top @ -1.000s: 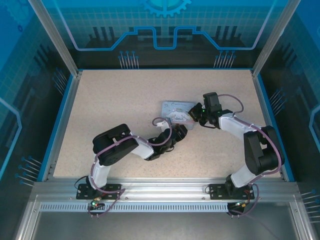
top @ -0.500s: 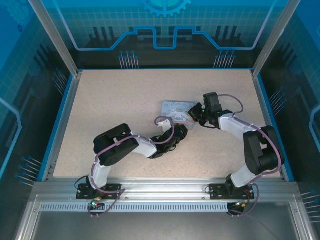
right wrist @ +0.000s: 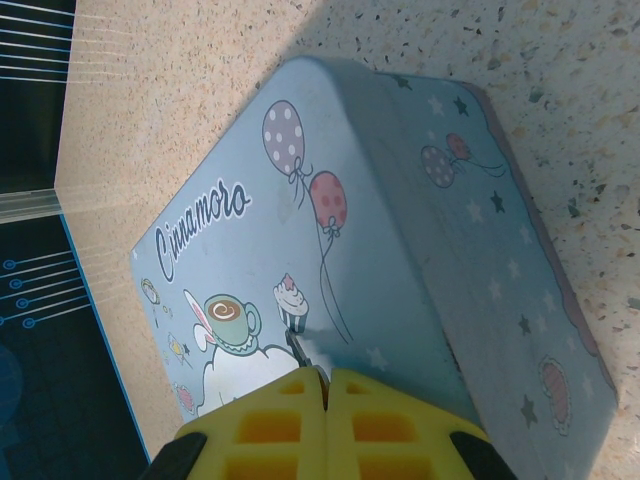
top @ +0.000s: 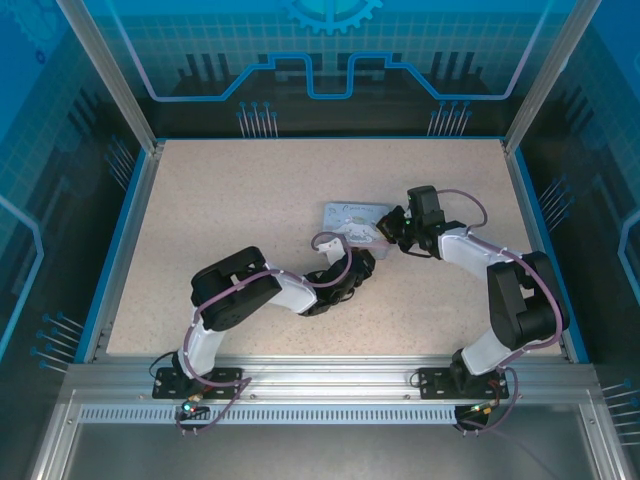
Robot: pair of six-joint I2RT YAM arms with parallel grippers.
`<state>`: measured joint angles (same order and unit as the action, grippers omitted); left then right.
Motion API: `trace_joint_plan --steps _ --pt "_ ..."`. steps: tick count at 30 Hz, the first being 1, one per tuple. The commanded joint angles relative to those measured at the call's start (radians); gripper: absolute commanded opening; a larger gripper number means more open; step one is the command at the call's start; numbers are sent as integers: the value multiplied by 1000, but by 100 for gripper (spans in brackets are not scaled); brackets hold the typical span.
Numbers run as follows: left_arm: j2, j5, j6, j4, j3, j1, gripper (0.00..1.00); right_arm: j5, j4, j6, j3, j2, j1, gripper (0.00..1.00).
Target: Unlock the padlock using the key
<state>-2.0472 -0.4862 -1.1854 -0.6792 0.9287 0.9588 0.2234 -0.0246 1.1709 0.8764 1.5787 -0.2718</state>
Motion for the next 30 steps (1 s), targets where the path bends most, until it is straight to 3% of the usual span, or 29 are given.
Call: trace_joint_plan --steps 1,12,19,22,30 --pt "-31 -25 -23 39 -5 8 34 4 -66 -8 -33 35 17 0" --pt "-30 -38 -31 -15 -32 5 22 0 -70 -10 -31 38 18 0" --pt "-2 2 -15 -51 -57 -4 5 3 -75 -15 -21 37 17 0" --pt "24 69 -15 -88 -89 -18 0 9 -76 -21 -8 39 16 0" --pt "96 317 -11 -223 -189 -78 0 29 -87 -52 37 29 18 0"
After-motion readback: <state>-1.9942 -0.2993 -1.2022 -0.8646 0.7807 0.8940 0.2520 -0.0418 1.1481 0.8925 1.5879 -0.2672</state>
